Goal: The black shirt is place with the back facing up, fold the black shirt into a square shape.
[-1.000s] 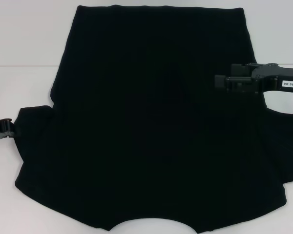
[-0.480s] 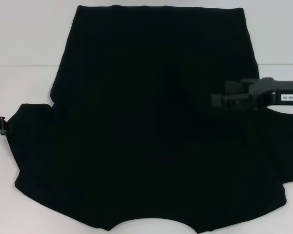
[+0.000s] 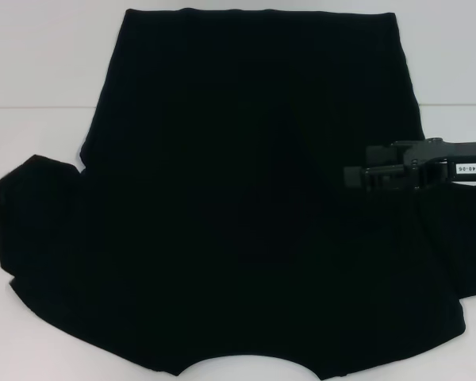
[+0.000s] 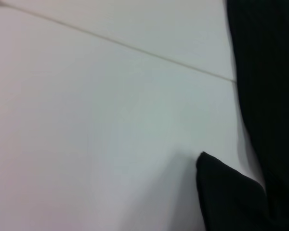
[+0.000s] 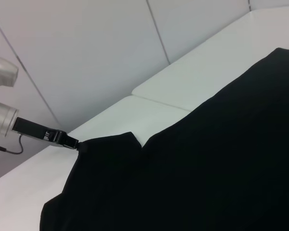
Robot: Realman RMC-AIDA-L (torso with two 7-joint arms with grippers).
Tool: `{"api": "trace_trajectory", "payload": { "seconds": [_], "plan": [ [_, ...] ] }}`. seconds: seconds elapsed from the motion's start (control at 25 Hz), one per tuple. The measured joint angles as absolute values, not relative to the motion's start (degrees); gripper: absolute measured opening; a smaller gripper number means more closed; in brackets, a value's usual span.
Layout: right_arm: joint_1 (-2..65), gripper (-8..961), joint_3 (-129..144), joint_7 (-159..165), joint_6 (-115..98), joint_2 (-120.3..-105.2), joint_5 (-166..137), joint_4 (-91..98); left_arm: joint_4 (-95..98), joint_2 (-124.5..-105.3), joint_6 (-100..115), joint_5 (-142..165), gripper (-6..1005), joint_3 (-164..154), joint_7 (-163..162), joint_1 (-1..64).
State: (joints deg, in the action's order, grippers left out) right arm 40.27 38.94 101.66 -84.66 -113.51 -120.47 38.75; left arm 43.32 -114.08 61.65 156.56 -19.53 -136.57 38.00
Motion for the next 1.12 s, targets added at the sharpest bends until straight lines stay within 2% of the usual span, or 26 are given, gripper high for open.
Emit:
{"api": "trace_trajectory", "payload": {
  "seconds": [1.12],
  "plan": [
    [40.79,915,38.52,101.35,-83.55,-114.25,-119.96,38.90,42.33,-114.20,54.55,156.14,21,-19.68,-134.88,39.76]
  ]
}}
